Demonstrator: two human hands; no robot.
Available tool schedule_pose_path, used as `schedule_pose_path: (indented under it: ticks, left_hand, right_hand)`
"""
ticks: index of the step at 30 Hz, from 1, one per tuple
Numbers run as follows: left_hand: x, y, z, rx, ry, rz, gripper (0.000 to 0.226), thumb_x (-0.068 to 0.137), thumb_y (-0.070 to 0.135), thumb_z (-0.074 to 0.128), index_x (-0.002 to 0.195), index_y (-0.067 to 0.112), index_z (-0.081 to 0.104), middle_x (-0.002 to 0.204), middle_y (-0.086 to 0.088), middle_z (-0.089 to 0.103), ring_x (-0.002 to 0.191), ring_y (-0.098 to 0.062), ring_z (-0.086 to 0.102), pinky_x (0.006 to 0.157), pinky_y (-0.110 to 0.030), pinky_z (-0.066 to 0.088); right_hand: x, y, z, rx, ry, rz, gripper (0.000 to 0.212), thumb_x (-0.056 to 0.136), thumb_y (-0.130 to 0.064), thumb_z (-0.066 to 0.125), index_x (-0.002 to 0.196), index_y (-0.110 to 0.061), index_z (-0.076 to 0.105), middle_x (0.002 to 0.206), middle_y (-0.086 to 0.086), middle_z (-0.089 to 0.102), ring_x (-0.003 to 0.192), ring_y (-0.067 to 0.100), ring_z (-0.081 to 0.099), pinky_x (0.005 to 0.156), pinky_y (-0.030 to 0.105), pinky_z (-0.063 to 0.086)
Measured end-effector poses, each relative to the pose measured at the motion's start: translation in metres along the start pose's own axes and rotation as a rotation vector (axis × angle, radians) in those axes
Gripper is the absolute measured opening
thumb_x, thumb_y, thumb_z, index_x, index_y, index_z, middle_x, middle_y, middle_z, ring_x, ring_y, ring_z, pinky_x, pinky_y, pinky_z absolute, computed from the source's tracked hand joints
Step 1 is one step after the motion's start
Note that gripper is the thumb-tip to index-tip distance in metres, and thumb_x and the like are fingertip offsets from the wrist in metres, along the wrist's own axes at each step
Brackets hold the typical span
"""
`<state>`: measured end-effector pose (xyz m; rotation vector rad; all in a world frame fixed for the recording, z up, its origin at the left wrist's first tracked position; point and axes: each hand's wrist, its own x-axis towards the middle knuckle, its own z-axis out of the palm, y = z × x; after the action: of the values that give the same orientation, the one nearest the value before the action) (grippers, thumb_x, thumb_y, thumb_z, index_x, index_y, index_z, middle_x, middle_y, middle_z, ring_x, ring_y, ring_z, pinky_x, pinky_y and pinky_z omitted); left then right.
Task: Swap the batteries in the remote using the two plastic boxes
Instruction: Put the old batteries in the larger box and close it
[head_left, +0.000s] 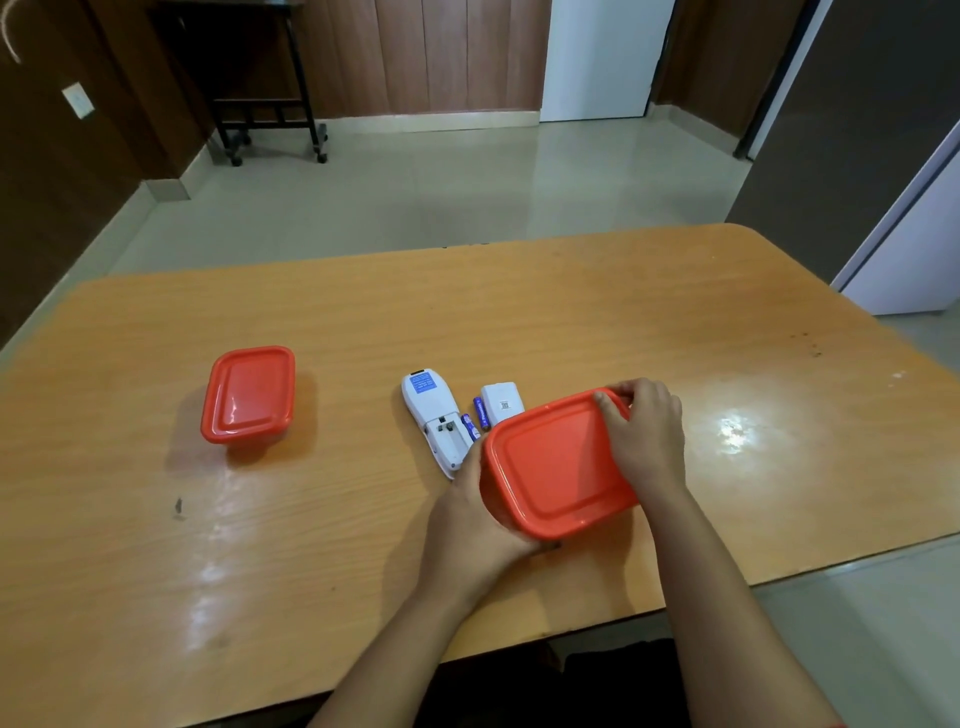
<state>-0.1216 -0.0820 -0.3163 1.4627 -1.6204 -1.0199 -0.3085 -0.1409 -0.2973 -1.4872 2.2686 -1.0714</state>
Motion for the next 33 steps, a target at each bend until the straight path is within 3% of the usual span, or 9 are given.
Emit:
schedule_pose_path:
  ticks: [3,9,12,15,18,24,27,31,33]
  left_hand:
    - [0.001,0.000,0.000,0.024,0.003,0.016,0.108,0.037,0.046,0.088,0.133,0.049,0.040,0.113,0.023,0.065,0.102,0.007,0.058,0.084,-0.016,0.049]
    - [0.002,-0.003,0.001,0.046,0.005,0.032,0.110,0.036,0.048,0.087,0.135,0.046,0.040,0.112,0.022,0.066,0.102,0.006,0.059,0.084,-0.017,0.050]
    - [0.004,-0.008,0.002,-0.005,0.023,0.015,0.099,0.035,0.046,0.090,0.126,0.041,0.052,0.104,0.022,0.069,0.097,0.007,0.063,0.080,-0.019,0.052]
    - [0.004,-0.012,0.006,-0.063,0.048,-0.009,0.078,0.036,0.042,0.093,0.108,0.032,0.065,0.093,0.020,0.072,0.089,0.004,0.067,0.075,-0.022,0.054]
    - [0.002,-0.009,0.006,-0.064,0.032,0.021,0.084,0.040,0.040,0.091,0.117,0.036,0.057,0.103,0.022,0.068,0.097,0.008,0.062,0.080,-0.018,0.052]
    - [0.001,-0.003,0.000,-0.040,-0.045,0.053,0.108,0.045,0.037,0.088,0.135,0.051,0.031,0.127,0.031,0.054,0.117,0.017,0.046,0.091,-0.009,0.041]
    - [0.001,-0.003,-0.001,-0.026,-0.063,0.058,0.107,0.046,0.036,0.089,0.131,0.058,0.028,0.128,0.034,0.050,0.119,0.019,0.041,0.091,-0.002,0.035]
    - [0.003,-0.003,0.004,-0.015,-0.105,0.034,0.128,0.046,0.043,0.088,0.148,0.041,0.010,0.143,0.025,0.040,0.132,0.008,0.035,0.108,-0.020,0.033]
    - [0.003,-0.003,0.004,-0.022,-0.124,0.035,0.133,0.046,0.042,0.089,0.150,0.038,0.005,0.147,0.026,0.034,0.133,0.012,0.029,0.108,-0.010,0.027]
  right_hand:
    - [0.001,-0.002,0.000,0.082,0.090,-0.076,0.028,0.092,-0.027,0.058,0.109,-0.004,0.058,0.111,0.011,0.057,0.111,0.027,0.047,0.092,0.037,0.041]
    - [-0.003,-0.001,-0.008,0.299,0.092,-0.093,0.021,0.093,-0.025,0.059,0.108,-0.010,0.057,0.105,-0.001,0.053,0.094,0.013,0.051,0.079,0.027,0.042]
    - [-0.006,-0.004,-0.016,0.517,0.132,-0.129,0.016,0.093,-0.028,0.056,0.105,-0.018,0.055,0.103,-0.001,0.057,0.095,0.016,0.056,0.083,0.032,0.047]
    - [-0.014,-0.013,-0.016,0.517,0.077,-0.177,0.011,0.094,-0.026,0.056,0.103,-0.021,0.054,0.099,-0.006,0.058,0.092,0.010,0.058,0.079,0.021,0.046]
    - [-0.008,-0.016,-0.015,0.659,0.153,0.010,0.009,0.096,-0.022,0.053,0.104,-0.018,0.052,0.094,-0.010,0.056,0.083,0.000,0.054,0.070,0.017,0.043]
    - [0.022,0.027,-0.029,1.001,0.348,0.647,0.035,0.090,0.000,0.042,0.121,-0.011,0.055,0.101,0.009,0.058,0.074,0.015,0.057,0.058,0.023,0.045]
    - [0.023,0.038,-0.029,1.054,0.336,0.739,0.036,0.090,0.002,0.045,0.124,-0.006,0.055,0.100,0.009,0.060,0.082,0.020,0.060,0.066,0.025,0.051]
    - [0.023,0.039,-0.031,1.119,0.279,0.720,0.019,0.094,0.000,0.046,0.111,0.003,0.054,0.080,0.004,0.054,0.073,0.012,0.054,0.067,0.022,0.048]
    - [0.020,0.037,-0.032,1.080,0.204,0.705,0.013,0.096,-0.004,0.047,0.106,-0.005,0.054,0.078,0.002,0.053,0.067,0.008,0.051,0.069,0.021,0.046]
